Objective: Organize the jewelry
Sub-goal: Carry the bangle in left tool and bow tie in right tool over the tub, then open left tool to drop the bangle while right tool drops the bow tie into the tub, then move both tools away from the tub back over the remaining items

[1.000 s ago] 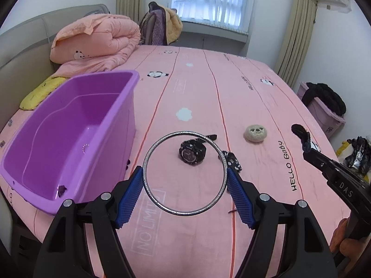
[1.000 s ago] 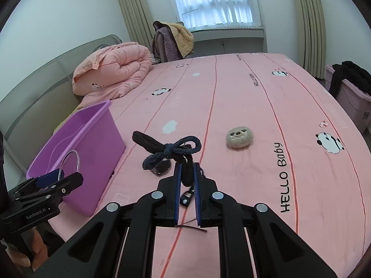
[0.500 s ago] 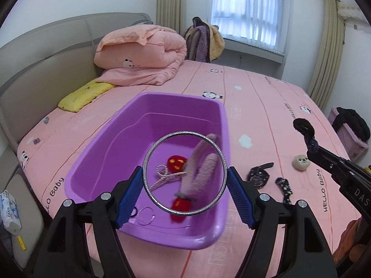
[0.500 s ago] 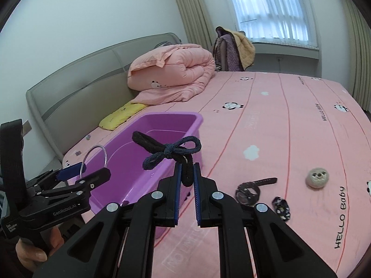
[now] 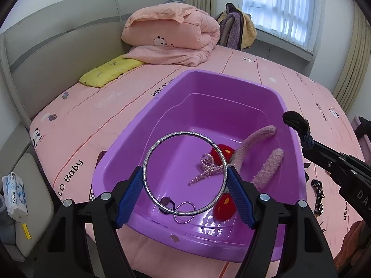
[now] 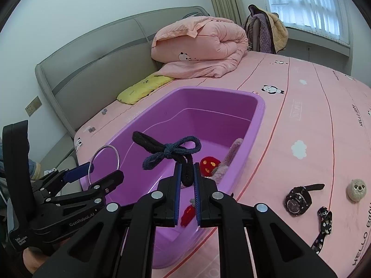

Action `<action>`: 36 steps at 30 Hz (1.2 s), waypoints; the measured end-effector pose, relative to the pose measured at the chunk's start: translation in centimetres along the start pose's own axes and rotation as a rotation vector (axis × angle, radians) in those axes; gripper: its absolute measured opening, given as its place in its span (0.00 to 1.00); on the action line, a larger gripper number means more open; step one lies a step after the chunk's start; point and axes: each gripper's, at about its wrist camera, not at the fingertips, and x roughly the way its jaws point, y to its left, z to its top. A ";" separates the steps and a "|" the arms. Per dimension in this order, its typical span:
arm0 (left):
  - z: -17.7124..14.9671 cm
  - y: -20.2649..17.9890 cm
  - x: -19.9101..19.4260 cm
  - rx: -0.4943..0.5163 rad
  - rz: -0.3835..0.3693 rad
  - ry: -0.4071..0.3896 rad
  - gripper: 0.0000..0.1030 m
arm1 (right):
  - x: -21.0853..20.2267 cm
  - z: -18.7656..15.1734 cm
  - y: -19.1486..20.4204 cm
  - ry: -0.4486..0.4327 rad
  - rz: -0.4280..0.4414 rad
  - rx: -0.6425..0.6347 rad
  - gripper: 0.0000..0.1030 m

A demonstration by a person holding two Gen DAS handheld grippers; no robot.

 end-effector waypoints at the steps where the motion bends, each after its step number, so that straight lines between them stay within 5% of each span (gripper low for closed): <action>1: -0.2 0.2 0.1 -0.002 0.003 0.004 0.68 | 0.5 0.2 0.2 0.008 0.000 -0.002 0.10; 10: 0.0 1.4 2.1 -0.025 0.020 0.056 0.69 | 3.8 1.0 1.0 0.076 -0.001 -0.017 0.13; 12: -0.1 1.4 2.5 -0.028 0.019 0.074 0.69 | 4.2 1.0 1.1 0.086 -0.022 -0.024 0.31; 16: -0.5 1.4 2.9 -0.035 0.029 0.092 0.80 | 4.3 0.8 1.0 0.079 -0.043 -0.028 0.47; 21: -0.8 1.1 2.7 -0.021 0.053 0.078 0.89 | 4.2 0.7 0.7 0.077 -0.051 -0.026 0.47; 36: -0.6 1.0 1.1 -0.028 0.061 0.047 0.90 | 1.3 0.4 -0.2 0.029 -0.032 0.004 0.52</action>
